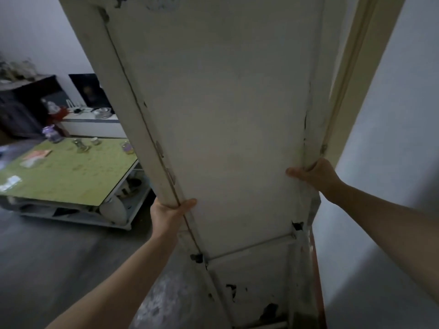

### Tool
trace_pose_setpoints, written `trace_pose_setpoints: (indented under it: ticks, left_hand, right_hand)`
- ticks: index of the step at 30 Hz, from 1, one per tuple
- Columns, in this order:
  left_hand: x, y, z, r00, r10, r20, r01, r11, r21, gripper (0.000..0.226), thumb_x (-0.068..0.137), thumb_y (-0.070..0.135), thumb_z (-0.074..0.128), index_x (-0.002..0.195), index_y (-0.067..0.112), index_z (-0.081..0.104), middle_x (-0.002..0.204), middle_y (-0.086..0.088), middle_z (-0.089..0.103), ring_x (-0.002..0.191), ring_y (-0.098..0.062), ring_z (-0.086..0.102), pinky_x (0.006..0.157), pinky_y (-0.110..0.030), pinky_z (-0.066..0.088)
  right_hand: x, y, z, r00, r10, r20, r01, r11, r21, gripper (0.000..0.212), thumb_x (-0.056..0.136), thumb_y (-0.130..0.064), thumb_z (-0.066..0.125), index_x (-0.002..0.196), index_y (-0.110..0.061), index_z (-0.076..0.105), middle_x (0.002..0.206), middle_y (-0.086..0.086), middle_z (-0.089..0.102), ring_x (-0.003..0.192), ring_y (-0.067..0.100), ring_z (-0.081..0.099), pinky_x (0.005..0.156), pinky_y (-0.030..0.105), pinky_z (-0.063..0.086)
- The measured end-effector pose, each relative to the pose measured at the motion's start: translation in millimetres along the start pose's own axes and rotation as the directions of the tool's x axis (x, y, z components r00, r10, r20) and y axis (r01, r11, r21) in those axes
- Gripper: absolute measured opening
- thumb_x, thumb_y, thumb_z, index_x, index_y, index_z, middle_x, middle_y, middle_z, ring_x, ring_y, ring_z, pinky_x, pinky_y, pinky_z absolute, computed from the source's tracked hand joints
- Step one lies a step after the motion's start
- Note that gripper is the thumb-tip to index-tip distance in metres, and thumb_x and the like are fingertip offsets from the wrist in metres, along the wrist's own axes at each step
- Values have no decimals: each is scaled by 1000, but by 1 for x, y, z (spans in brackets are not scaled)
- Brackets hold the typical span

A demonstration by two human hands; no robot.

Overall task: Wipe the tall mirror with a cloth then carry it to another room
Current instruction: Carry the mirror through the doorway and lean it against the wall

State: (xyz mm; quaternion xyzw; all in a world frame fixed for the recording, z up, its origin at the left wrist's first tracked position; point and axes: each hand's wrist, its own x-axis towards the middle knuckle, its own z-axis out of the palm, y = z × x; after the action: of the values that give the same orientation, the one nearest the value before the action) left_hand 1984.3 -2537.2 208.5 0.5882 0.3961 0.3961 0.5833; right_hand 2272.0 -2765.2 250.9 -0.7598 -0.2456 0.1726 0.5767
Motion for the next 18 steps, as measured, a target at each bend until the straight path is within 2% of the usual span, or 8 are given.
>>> trace_pose_setpoints:
  ticks: [3,6,9,11,13,14,16,18]
  left_hand:
    - [-7,-5,-3,998,7,-60,-6,1000,10,55,55,10,90,106,8,68,95,-2,75,84,-17,72,62,-23,57]
    - [-13,-5,-4,994,19,-105,-18,1000,14,50,57,9,89,103,8,69,92,0,74,83,-16,71,58,-20,56]
    - [-19,-2,-3,989,26,-143,-25,1000,3,49,59,7,88,104,7,68,94,-2,74,84,-18,71,59,-20,55]
    - [-25,-5,-3,986,27,-166,-27,1000,6,49,60,8,88,105,7,68,94,-2,73,86,-18,70,60,-21,55]
    - [-33,-7,-3,977,24,-212,-24,1000,4,45,60,10,89,99,17,69,93,4,73,85,-13,69,63,-22,54]
    - [-36,-7,-2,973,24,-231,-24,1000,2,43,59,11,89,95,23,67,92,8,72,83,-9,68,63,-22,54]
    - [-40,-7,-1,962,14,-274,-13,1000,5,45,58,13,90,93,27,64,89,14,69,80,-1,66,62,-19,53]
    - [-44,-7,0,946,5,-326,-7,1000,-7,51,56,13,91,97,24,63,88,16,67,74,5,64,58,-14,52]
  right_hand:
    - [11,0,4,997,-32,69,35,999,-35,23,64,-28,84,74,-28,64,74,-20,67,62,-9,65,49,6,48]
    - [22,-3,6,992,-36,124,45,996,-73,23,67,-29,83,79,-27,63,83,-13,65,71,0,63,52,9,49]
    - [35,-5,8,982,-64,178,82,992,-92,25,70,-27,82,87,-23,64,91,-6,65,77,4,62,62,15,51]
    - [43,-2,10,974,-67,216,88,992,-92,36,72,-26,81,100,-12,65,102,2,67,87,15,65,76,29,56]
    - [48,-5,13,963,-68,262,99,989,-108,51,73,-25,80,115,-2,62,113,9,66,100,25,64,90,42,54]
    - [50,-7,15,960,-65,273,99,989,-113,54,73,-25,79,118,-1,60,115,10,65,103,27,63,92,43,53]
    - [55,-10,20,955,-53,291,87,991,-103,49,73,-26,79,113,-5,61,112,6,65,98,21,63,86,35,54]
    - [59,-16,25,953,-37,301,70,993,-97,34,73,-24,79,99,-12,62,102,0,65,85,11,63,67,16,53]
